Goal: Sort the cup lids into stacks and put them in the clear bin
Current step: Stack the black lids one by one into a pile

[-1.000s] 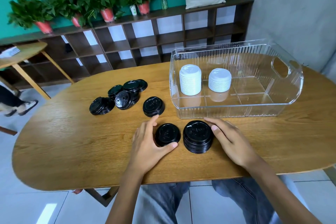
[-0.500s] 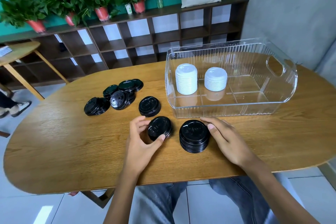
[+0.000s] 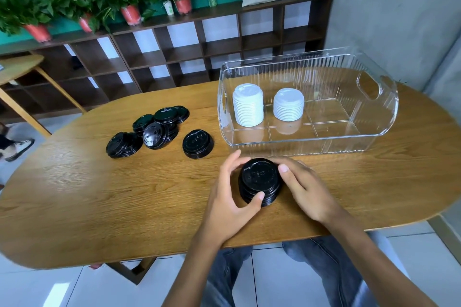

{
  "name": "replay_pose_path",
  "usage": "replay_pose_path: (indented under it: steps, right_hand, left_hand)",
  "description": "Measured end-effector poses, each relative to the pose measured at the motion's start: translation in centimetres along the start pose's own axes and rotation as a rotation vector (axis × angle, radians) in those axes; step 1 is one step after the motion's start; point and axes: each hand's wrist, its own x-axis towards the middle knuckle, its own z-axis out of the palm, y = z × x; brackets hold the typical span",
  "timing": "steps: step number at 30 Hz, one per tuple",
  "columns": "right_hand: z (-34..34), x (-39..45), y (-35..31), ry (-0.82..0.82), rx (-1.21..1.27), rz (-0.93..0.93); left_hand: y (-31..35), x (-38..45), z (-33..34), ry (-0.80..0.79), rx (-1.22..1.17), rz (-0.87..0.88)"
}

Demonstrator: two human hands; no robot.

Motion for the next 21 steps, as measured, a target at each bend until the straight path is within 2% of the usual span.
replay_pose_path:
  steps: [4, 21]
  right_hand:
    - [0.11, 0.18, 0.24, -0.028, -0.054, 0.008]
    - [0.24, 0.08, 0.09, -0.011, -0.11, -0.035]
  left_hand:
    - [0.12, -0.08, 0.03, -0.036, 0.041, -0.005]
    - [0.59, 0.2, 0.0, 0.003, -0.019, -0.11]
